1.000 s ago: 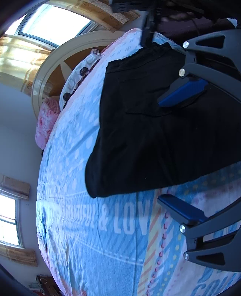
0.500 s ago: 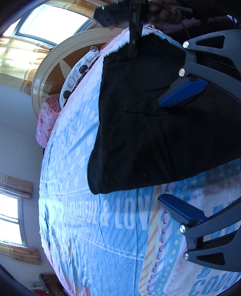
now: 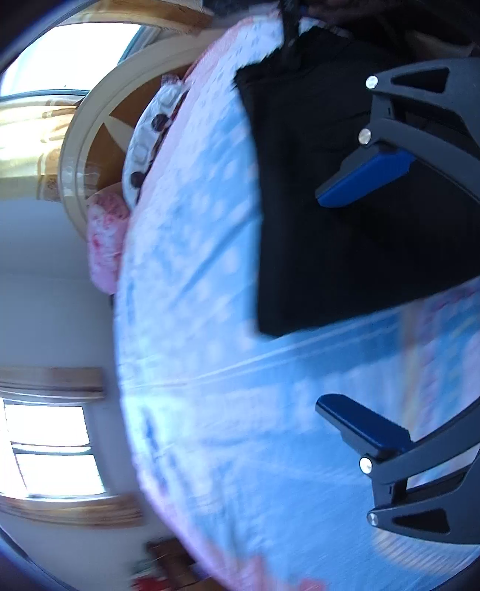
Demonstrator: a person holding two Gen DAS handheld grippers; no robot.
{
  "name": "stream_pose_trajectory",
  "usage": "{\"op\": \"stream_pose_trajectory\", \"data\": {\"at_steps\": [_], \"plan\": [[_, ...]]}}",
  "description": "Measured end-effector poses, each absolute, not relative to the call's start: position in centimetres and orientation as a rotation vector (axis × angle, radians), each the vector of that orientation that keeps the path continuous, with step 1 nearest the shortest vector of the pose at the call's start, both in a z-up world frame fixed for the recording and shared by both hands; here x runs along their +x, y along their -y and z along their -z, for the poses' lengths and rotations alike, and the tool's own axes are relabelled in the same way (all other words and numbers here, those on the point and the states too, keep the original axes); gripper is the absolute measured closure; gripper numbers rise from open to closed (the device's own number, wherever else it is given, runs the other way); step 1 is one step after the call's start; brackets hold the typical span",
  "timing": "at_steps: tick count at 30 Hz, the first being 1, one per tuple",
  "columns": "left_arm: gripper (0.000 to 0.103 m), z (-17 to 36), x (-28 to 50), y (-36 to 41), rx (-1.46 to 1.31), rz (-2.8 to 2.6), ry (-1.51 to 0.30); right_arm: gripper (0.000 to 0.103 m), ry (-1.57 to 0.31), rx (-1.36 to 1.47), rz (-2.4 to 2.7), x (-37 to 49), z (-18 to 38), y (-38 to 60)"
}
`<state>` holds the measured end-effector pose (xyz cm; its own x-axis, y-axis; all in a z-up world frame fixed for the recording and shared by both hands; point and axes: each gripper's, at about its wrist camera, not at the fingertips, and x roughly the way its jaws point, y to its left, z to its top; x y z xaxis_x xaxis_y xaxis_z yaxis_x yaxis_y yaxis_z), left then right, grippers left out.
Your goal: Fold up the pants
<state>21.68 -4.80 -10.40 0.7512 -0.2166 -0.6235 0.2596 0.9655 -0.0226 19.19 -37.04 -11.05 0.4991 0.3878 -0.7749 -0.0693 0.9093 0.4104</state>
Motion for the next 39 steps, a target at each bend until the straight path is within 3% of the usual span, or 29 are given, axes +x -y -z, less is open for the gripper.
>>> {"op": "stream_pose_trajectory", "data": {"at_steps": [3,8,13,17,24,31,39], "plan": [[0.000,9.7,23.9,4.7,0.104,0.220,-0.651,0.050,-0.934,0.210,-0.172,18.1,8.6,36.2],[0.000,12.1,27.9,5.7,0.212,0.181,-0.729,0.050,-0.736,0.104,-0.212,16.6,4.3,33.7],[0.000,13.9,29.6,5.7,0.183,0.190,-0.777,0.050,-0.880,0.021,-0.317,18.6,8.3,29.9],[0.000,14.1,30.0,5.7,0.156,0.205,-0.792,0.050,-0.957,0.110,-0.303,20.3,11.8,31.9],[0.000,9.3,24.8,1.8,0.040,0.155,-0.663,0.050,-0.927,0.029,-0.277,18.9,9.4,31.0],[0.000,12.9,19.3,2.0,-0.005,0.186,-0.755,0.050,-0.861,0.116,-0.494,20.3,7.0,26.6],[0.000,15.0,19.9,3.3,0.008,0.204,-0.803,0.050,-1.017,0.227,-0.430,26.2,11.7,26.2]]}}
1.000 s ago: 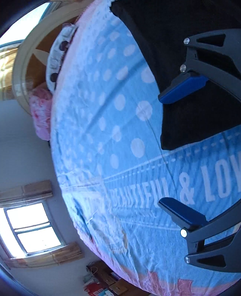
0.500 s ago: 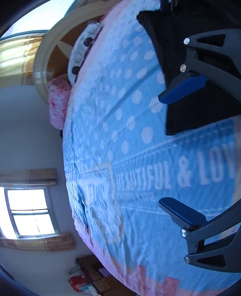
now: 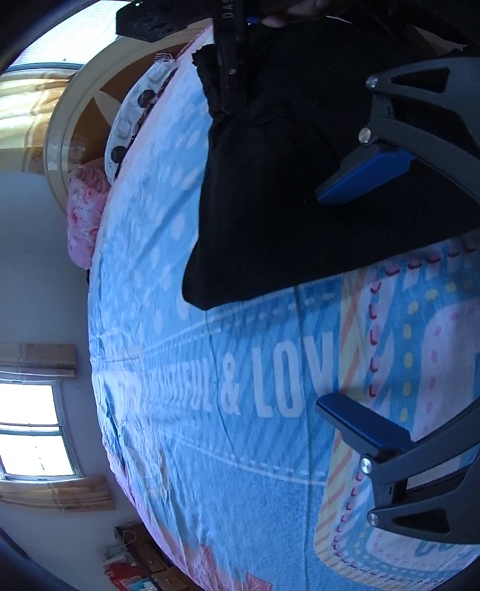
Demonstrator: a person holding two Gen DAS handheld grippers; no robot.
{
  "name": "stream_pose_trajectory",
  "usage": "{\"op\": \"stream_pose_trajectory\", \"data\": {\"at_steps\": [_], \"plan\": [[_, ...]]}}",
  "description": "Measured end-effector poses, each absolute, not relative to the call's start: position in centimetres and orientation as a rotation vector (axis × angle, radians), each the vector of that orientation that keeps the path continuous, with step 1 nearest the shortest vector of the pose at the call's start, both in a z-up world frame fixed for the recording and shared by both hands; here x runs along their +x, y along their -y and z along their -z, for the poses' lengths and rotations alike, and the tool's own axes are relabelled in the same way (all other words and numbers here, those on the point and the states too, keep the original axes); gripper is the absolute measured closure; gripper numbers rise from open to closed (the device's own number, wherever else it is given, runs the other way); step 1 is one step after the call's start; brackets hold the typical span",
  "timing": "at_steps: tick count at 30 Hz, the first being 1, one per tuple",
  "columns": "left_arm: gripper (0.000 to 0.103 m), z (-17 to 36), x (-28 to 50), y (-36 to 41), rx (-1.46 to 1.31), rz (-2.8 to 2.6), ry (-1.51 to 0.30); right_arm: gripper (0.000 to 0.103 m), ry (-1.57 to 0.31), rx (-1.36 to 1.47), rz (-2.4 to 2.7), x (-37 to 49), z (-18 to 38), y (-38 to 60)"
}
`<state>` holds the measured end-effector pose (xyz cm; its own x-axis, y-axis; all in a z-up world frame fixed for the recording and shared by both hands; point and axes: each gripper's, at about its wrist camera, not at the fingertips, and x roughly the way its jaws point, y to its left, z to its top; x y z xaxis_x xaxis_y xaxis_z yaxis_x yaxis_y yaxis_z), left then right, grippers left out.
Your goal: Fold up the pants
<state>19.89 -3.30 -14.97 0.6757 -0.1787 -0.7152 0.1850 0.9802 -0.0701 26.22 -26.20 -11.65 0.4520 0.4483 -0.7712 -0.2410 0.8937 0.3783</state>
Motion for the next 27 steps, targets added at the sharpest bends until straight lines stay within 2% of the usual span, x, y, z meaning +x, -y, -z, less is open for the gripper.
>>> {"op": "stream_pose_trajectory", "data": {"at_steps": [3,10,14,19,20,21,22,27], "plan": [[0.000,14.2,19.2,2.8,0.007,0.200,-0.808,0.050,-1.045,0.144,-0.390,25.5,10.6,25.1],[0.000,14.0,14.2,2.5,-0.030,0.260,-0.816,0.050,-0.968,0.037,-0.542,24.6,5.6,20.2],[0.000,15.0,13.3,3.8,0.003,0.266,-0.832,0.050,-0.994,-0.027,-0.614,27.1,5.9,15.6],[0.000,15.9,13.3,3.5,-0.002,0.275,-0.835,0.050,-1.129,-0.076,-0.676,31.5,8.8,10.6],[0.000,15.9,13.2,3.6,0.008,0.273,-0.828,0.051,-1.166,-0.088,-0.696,31.8,9.5,9.9],[0.000,15.9,13.1,3.7,0.015,0.270,-0.824,0.071,-1.173,-0.119,-0.687,32.1,10.1,9.2],[0.000,16.0,13.1,3.8,0.024,0.269,-0.820,0.077,-1.166,-0.181,-0.665,32.3,10.6,8.4],[0.000,16.4,12.8,4.2,0.045,0.270,-0.791,0.077,-1.159,-0.147,-0.640,33.4,11.9,8.4]]}}
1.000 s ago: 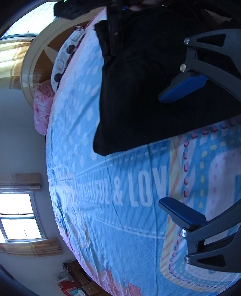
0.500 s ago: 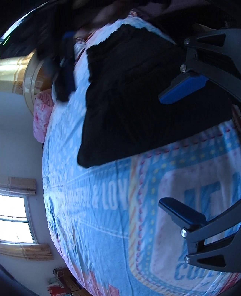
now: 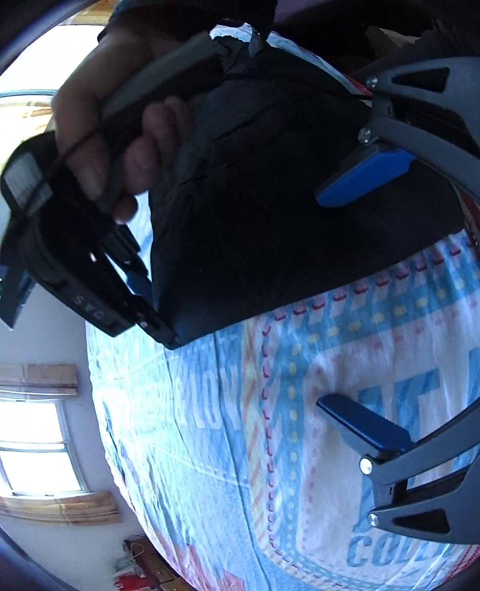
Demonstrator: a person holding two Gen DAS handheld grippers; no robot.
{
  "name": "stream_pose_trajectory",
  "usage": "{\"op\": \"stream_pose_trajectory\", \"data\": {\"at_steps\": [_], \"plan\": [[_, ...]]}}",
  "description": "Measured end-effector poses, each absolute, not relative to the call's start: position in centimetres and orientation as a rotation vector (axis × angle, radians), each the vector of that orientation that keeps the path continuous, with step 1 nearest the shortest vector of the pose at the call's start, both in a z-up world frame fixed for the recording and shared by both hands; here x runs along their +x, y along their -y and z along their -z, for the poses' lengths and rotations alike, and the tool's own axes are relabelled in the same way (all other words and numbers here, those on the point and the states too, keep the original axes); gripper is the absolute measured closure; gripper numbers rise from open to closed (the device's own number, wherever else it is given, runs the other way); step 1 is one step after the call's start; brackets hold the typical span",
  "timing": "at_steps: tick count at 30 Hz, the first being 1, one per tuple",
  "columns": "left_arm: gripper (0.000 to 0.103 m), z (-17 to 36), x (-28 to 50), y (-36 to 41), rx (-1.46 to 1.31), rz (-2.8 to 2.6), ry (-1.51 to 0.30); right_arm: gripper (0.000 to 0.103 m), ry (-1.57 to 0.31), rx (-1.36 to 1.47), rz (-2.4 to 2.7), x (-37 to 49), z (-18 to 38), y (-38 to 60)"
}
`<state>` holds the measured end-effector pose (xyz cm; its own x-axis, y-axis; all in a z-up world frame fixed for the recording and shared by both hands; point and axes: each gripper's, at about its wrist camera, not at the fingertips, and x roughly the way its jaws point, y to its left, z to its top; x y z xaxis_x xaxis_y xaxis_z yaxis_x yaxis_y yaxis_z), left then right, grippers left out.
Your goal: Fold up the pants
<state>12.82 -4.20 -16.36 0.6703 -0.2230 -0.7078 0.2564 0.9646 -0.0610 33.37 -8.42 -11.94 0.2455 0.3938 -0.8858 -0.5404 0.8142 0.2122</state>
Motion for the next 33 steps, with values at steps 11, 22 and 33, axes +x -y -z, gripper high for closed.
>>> {"op": "stream_pose_trajectory", "data": {"at_steps": [11,22,33], "plan": [[0.000,15.9,13.5,3.7,0.036,0.281,-0.809,0.054,-0.990,-0.012,-0.564,27.7,6.9,14.9],[0.000,16.2,13.3,3.8,0.040,0.273,-0.807,0.050,-0.961,-0.112,-0.415,15.6,11.5,20.6],[0.000,14.8,13.4,3.9,0.039,0.224,-0.794,0.042,-0.860,-0.165,-0.396,13.9,12.4,20.6]]}}
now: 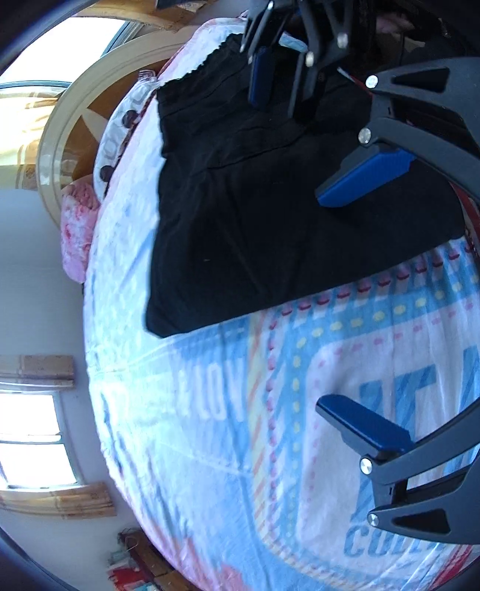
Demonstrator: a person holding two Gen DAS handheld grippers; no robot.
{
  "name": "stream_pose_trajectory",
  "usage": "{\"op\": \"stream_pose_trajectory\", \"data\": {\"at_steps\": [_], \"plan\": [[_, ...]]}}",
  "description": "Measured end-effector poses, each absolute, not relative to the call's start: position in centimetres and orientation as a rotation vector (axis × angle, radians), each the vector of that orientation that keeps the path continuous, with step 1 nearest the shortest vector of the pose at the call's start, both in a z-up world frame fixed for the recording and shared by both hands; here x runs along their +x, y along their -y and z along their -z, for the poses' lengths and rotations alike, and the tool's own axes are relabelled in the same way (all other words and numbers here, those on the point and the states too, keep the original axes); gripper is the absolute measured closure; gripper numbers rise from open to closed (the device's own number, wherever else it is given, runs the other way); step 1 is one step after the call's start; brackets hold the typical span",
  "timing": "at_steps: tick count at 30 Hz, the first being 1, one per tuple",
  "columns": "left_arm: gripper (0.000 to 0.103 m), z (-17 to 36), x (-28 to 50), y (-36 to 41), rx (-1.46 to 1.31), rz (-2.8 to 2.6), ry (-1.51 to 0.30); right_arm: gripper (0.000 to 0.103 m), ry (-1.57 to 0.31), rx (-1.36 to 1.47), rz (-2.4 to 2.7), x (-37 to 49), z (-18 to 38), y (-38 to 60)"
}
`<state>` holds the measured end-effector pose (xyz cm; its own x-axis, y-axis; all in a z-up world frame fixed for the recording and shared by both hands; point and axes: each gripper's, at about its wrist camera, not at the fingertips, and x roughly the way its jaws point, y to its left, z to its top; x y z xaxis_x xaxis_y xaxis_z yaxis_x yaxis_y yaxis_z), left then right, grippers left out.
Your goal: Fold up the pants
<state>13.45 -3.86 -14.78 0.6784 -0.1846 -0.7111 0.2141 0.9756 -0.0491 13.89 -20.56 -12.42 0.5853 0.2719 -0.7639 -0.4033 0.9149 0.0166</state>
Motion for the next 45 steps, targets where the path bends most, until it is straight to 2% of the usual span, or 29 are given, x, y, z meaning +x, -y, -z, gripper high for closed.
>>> {"op": "stream_pose_trajectory", "data": {"at_steps": [5,6,9,11,18,21,27,35,36,38,39,40,41,43,44,45], "plan": [[0.000,13.6,14.3,4.8,0.055,0.235,-0.761,0.040,-0.798,-0.132,-0.336,12.2,10.2,23.5],[0.000,13.9,14.6,5.2,0.062,0.245,-0.769,0.035,-0.810,-0.140,-0.308,12.2,10.5,24.1],[0.000,15.3,15.6,6.4,0.112,0.259,-0.826,0.035,-0.904,-0.111,-0.291,13.4,13.0,26.0],[0.000,15.3,15.4,6.4,0.107,0.270,-0.817,0.035,-0.902,-0.083,-0.312,13.5,13.1,26.5],[0.000,13.3,15.5,4.3,0.067,0.249,-0.757,0.035,-0.749,-0.002,-0.269,12.6,7.0,29.6],[0.000,13.2,16.6,3.8,0.032,0.264,-0.774,0.035,-0.751,0.065,-0.201,13.5,6.1,32.5],[0.000,14.6,18.3,3.7,-0.036,0.302,-0.830,0.035,-0.890,0.265,-0.168,16.6,9.0,37.4],[0.000,15.1,19.3,4.2,-0.066,0.334,-0.839,0.035,-0.940,0.367,-0.229,18.8,12.1,38.2],[0.000,15.0,19.5,4.3,-0.069,0.346,-0.843,0.035,-0.942,0.373,-0.233,19.0,12.1,38.1],[0.000,14.9,19.9,4.6,-0.074,0.375,-0.841,0.049,-0.944,0.342,-0.256,19.5,12.1,37.8],[0.010,14.8,19.9,4.8,-0.080,0.385,-0.835,0.067,-0.946,0.344,-0.285,19.5,12.0,37.4],[0.029,14.7,19.8,5.0,-0.077,0.397,-0.832,0.071,-0.939,0.367,-0.310,19.3,12.0,37.3],[0.038,14.5,19.6,5.3,-0.077,0.420,-0.826,0.074,-0.930,0.360,-0.314,19.2,11.9,37.1],[0.070,14.0,19.2,5.7,-0.078,0.446,-0.812,0.082,-0.916,0.361,-0.317,19.0,11.7,37.2],[0.072,13.9,19.2,5.7,-0.088,0.455,-0.812,0.083,-0.908,0.364,-0.318,18.9,11.6,37.2],[0.078,13.6,19.2,5.5,-0.102,0.451,-0.807,0.086,-0.899,0.354,-0.320,18.7,11.3,37.1]]}}
